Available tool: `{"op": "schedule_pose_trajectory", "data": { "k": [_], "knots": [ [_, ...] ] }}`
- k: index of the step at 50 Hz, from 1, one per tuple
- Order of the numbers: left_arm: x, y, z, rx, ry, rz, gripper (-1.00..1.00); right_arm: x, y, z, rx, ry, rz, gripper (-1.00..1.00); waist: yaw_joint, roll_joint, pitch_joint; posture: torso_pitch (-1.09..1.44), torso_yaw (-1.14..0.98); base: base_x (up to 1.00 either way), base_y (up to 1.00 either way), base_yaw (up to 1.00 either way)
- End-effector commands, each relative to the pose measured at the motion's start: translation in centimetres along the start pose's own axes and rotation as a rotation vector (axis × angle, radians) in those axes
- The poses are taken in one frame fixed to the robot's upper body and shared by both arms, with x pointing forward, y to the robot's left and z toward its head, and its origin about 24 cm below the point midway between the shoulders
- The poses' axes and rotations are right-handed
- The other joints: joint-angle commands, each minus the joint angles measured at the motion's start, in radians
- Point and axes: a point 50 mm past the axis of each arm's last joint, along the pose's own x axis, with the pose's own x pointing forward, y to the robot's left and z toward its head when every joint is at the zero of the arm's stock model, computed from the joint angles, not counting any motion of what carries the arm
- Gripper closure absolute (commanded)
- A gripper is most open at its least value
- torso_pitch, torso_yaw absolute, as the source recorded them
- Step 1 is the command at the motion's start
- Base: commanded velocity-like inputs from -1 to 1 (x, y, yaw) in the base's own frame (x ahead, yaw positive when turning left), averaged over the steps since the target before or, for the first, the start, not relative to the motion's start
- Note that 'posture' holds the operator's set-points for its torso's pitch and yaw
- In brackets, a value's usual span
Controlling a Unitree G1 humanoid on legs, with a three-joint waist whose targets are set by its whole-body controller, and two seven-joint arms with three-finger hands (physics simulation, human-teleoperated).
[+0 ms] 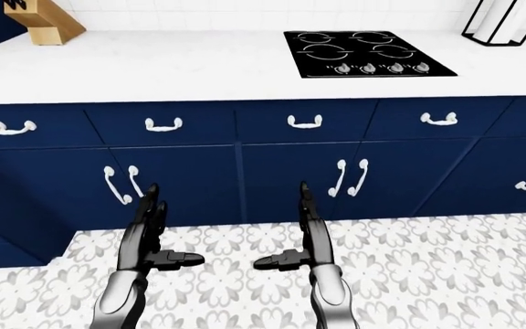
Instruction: Navigate to the toaster.
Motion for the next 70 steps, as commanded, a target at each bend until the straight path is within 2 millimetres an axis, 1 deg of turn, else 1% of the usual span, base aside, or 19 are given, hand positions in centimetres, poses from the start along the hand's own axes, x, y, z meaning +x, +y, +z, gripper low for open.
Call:
{"op": "schedule_pose_trajectory", "data": {
  "k": [1,5,8,17,27,29,33,38,40,41,48,53,54,58,62,64,66,67,70],
  "knots": [
    [0.29,-0.39,1.5,-0.001,-0.08,-0.017,-1.0,0.28,-0.21,1.48,-0.011,-0.079,-0.006,-1.0,-0.002,0.014,-0.011,0.0,0.0,0.0,-0.43,0.0],
    [0.3,-0.41,1.47,-0.001,-0.08,-0.017,-1.0,0.28,-0.23,1.5,-0.012,-0.078,-0.008,-1.0,0.004,-0.019,-0.016,0.0,0.0,0.0,-0.42,0.0],
    [0.32,-0.4,1.45,0.0,-0.08,-0.017,-1.0,0.29,-0.24,1.48,-0.012,-0.078,-0.008,-1.0,0.0,-0.106,-0.034,0.0,0.0,0.0,-0.42,0.0],
    [0.3,-0.41,1.41,0.0,-0.078,-0.018,-1.0,0.3,-0.22,1.41,-0.016,-0.075,-0.007,-1.0,-0.005,-0.025,-0.004,0.0,0.0,0.0,-0.42,0.0],
    [0.3,-0.4,1.41,0.001,-0.077,-0.017,-1.0,0.34,-0.24,1.36,-0.017,-0.074,-0.008,-1.0,-0.004,0.045,-0.01,0.0,0.0,0.0,-0.39,0.0],
    [0.31,-0.4,1.39,0.001,-0.077,-0.018,-1.0,0.32,-0.24,1.35,-0.017,-0.074,-0.008,-1.0,0.004,0.019,-0.011,0.0,0.0,0.0,-0.39,0.0],
    [0.29,-0.39,1.39,0.001,-0.077,-0.018,-1.0,0.33,-0.22,1.34,-0.016,-0.074,-0.007,-1.0,0.002,0.039,-0.021,0.0,0.0,0.0,-0.39,0.0],
    [0.25,-0.4,1.44,0.001,-0.077,-0.018,-1.0,0.33,-0.22,1.33,-0.017,-0.074,-0.007,-1.0,0.004,-0.03,-0.01,0.0,0.0,0.0,-0.39,0.0],
    [0.24,-0.42,1.43,0.002,-0.077,-0.018,-1.0,0.33,-0.22,1.33,-0.017,-0.074,-0.007,-1.0,-0.008,-0.121,-0.034,0.0,0.0,0.0,-0.39,0.0],
    [0.26,-0.4,1.41,0.001,-0.077,-0.018,-1.0,0.31,-0.2,1.33,-0.017,-0.074,-0.007,-1.0,-0.01,-0.064,-0.021,0.0,0.0,0.0,-0.39,0.0],
    [0.33,-0.43,1.34,0.003,-0.075,-0.017,-1.0,0.38,-0.25,1.27,-0.018,-0.073,-0.006,-1.0,-0.009,-0.008,0.001,0.0,0.0,0.0,-0.39,0.0],
    [0.32,-0.42,1.33,0.002,-0.076,-0.018,-1.0,0.36,-0.24,1.26,-0.019,-0.073,-0.006,-1.0,-0.001,0.078,-0.004,0.0,0.0,0.0,-0.39,0.0],
    [0.32,-0.42,1.32,0.002,-0.075,-0.018,-1.0,0.36,-0.24,1.26,-0.018,-0.073,-0.006,-1.0,0.011,0.038,-0.001,0.0,0.0,0.0,-0.39,0.0],
    [0.32,-0.39,1.3,0.002,-0.075,-0.018,-1.0,0.35,-0.21,1.23,-0.019,-0.073,-0.006,-1.0,0.004,0.05,-0.019,0.0,0.0,0.0,-0.4,0.0],
    [0.3,-0.39,1.31,0.002,-0.076,-0.018,-1.0,0.34,-0.2,1.25,-0.019,-0.073,-0.006,-1.0,0.007,0.001,-0.009,0.0,0.0,0.0,-0.39,0.0],
    [0.29,-0.39,1.3,0.003,-0.076,-0.018,-1.0,0.33,-0.2,1.26,-0.019,-0.073,-0.006,-1.0,0.006,-0.042,-0.012,0.0,0.0,0.0,-0.39,0.0],
    [0.26,-0.41,1.33,0.003,-0.075,-0.018,-1.0,0.31,-0.18,1.29,-0.02,-0.073,-0.006,-1.0,-0.006,-0.132,-0.036,0.0,0.0,0.0,-0.4,0.0],
    [0.23,-0.42,1.34,0.003,-0.076,-0.018,-1.0,0.3,-0.18,1.29,-0.021,-0.073,-0.005,-1.0,-0.01,-0.065,-0.019,0.0,0.0,0.0,-0.4,0.0],
    [0.22,-0.41,1.34,0.003,-0.075,-0.018,-1.0,0.27,-0.16,1.29,-0.021,-0.072,-0.005,-1.0,-0.014,-0.062,-0.019,0.0,0.0,0.0,-0.39,0.0]
  ]
}}
